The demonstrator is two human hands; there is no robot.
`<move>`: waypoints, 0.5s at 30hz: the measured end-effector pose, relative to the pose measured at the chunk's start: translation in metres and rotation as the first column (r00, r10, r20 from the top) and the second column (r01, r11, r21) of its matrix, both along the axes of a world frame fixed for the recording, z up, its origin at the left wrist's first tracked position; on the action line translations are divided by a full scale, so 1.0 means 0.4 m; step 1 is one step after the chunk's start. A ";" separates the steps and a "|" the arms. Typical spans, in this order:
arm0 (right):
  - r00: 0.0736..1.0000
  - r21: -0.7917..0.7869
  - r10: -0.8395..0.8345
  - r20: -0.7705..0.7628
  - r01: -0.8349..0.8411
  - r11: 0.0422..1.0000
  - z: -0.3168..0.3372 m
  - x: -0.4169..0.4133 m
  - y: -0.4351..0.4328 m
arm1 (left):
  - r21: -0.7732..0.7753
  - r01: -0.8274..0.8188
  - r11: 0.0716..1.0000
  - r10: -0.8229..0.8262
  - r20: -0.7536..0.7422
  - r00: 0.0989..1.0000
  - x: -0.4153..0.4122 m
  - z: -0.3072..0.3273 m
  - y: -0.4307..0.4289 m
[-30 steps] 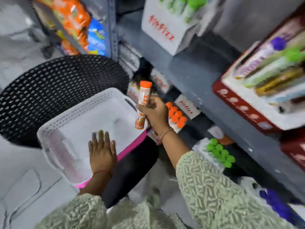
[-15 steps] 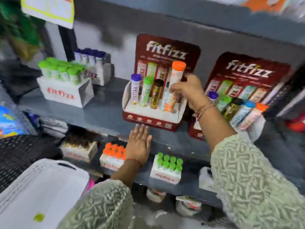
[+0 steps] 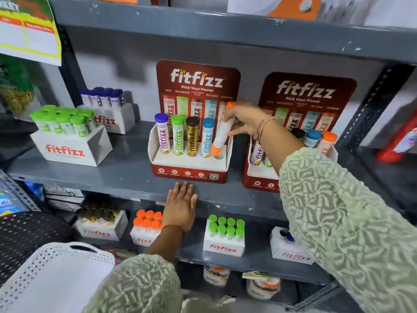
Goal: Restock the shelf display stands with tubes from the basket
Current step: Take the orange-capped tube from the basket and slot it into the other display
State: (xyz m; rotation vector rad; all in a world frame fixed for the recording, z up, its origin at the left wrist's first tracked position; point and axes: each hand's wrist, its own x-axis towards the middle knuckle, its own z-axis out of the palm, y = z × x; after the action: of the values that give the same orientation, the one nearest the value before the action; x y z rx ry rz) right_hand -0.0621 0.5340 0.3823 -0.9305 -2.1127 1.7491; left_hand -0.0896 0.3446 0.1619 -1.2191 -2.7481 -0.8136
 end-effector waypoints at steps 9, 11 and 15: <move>0.986 0.704 -0.008 0.166 -0.113 0.702 -0.027 -0.035 0.002 | -0.086 0.045 0.995 -0.046 -0.014 0.999 -0.017 -0.003 -0.010; 0.989 0.741 -0.023 0.145 -0.094 0.665 -0.033 -0.039 0.000 | -0.113 0.043 0.993 -0.044 -0.009 0.999 -0.015 0.001 -0.010; 0.994 0.718 -0.015 0.112 -0.071 0.692 -0.036 -0.038 0.004 | -0.132 0.042 0.990 -0.044 -0.006 0.999 -0.014 0.007 -0.013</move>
State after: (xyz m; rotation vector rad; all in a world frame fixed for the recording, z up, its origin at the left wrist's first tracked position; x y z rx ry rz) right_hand -0.0772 0.5354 0.3677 -0.7496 -2.5632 0.7062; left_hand -0.0952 0.3395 0.1647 -1.3044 -2.8180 -0.6371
